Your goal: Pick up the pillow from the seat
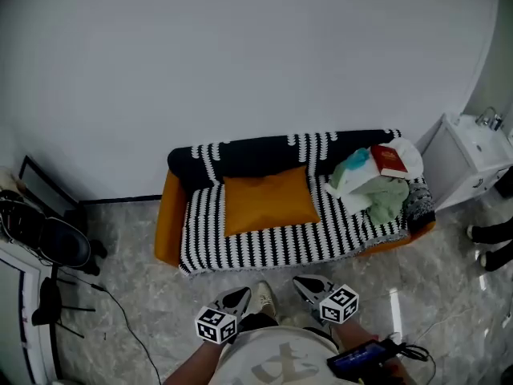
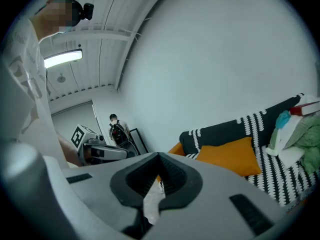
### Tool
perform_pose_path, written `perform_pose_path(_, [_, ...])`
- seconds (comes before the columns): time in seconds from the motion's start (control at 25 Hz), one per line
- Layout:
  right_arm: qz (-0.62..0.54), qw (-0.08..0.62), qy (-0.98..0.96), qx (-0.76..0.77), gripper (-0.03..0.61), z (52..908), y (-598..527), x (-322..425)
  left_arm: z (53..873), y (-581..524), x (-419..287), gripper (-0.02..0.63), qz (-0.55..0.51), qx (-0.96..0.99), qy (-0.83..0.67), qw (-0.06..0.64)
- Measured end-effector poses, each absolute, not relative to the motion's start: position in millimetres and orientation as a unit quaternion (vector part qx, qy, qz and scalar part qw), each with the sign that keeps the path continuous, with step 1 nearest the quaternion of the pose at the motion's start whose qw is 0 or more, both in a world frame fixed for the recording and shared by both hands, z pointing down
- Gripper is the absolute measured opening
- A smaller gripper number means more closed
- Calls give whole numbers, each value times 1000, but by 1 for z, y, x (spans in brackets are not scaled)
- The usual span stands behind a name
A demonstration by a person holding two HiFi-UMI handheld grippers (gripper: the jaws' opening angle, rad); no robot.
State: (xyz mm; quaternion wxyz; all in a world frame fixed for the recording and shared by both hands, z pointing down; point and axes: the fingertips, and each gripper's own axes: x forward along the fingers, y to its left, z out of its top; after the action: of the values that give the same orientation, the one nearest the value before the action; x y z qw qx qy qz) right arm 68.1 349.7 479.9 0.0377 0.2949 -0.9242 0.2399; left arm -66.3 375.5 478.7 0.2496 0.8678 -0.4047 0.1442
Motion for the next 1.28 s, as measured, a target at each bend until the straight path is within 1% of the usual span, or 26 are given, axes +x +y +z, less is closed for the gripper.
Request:
perform_pose_path(0.28, [245,54,-929,274,12,487,327,44,485,353,-85,9,144,856,-421,262])
perform_pose_path(0.6, [251,64,-925,279,12,493,287,38,486,304,-92,9,142,858,-419,259])
perform_pose_path(0.92, [252,69,-923,283,12,494,238,26,493,252,-108,9,143,854,-421,269])
perform_pose_path(1.28, [247,96,-912,314,12,493,191,39,498,194,-102,9,126,865,-401,273])
